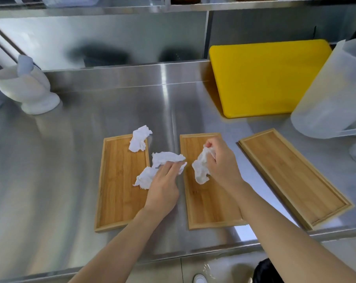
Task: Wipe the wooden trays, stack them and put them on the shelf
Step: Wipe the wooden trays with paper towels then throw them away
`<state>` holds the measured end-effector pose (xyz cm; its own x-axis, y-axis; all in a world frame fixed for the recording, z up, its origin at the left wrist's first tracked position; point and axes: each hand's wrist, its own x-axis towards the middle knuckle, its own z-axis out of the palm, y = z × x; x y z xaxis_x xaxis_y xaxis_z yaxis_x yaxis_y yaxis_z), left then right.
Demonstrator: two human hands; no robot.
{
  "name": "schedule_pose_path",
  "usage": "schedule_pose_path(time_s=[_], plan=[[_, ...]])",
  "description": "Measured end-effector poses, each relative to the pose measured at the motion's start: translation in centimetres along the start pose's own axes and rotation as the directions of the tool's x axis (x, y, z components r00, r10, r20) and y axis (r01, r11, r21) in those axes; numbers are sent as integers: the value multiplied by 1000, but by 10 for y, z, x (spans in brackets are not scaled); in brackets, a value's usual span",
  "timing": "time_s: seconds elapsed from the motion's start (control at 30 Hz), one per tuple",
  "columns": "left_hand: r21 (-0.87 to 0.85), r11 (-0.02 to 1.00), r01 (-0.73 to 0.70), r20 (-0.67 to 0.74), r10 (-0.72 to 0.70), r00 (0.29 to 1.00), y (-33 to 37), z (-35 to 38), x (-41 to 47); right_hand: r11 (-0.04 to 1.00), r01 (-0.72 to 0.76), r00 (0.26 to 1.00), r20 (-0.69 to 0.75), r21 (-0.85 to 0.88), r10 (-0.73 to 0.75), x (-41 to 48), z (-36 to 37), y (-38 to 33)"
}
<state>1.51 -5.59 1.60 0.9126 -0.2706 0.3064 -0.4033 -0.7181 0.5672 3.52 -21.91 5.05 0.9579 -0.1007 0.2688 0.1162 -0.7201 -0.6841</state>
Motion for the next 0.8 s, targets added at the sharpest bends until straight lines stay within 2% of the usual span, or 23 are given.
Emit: schedule_pose_path(time_s=[0.1, 0.2, 0.33, 0.5, 0.63, 0.7, 0.8], plan=[[-7, 997, 82, -94, -82, 992, 6, 4, 12, 986, -88, 993, 64, -140, 98, 4, -6, 14], [119, 985, 125, -193, -101, 976, -3, 8, 19, 939, -165, 960, 170, -302, 224, 3, -2, 27], [322, 905, 280, -200, -224, 954, -23, 7, 23, 884, -155, 900, 306, -441, 311, -3, 11, 39], [444, 790, 422, -95, -427, 899, -35, 2, 12, 828, -31, 901, 343, -560, 266, -6, 18, 48], [383, 810, 445, -50, -462, 885, -38, 0, 4, 849, 27, 927, 330, -528, 176, -7, 18, 51], [295, 844, 448, -31, -461, 887, -40, 0, 3, 863, 40, 939, 314, -503, 140, -7, 16, 51], [132, 880, 455, 6, -460, 888, -41, -3, 3, 927, 3, 950, 290, -375, 114, -6, 12, 48]])
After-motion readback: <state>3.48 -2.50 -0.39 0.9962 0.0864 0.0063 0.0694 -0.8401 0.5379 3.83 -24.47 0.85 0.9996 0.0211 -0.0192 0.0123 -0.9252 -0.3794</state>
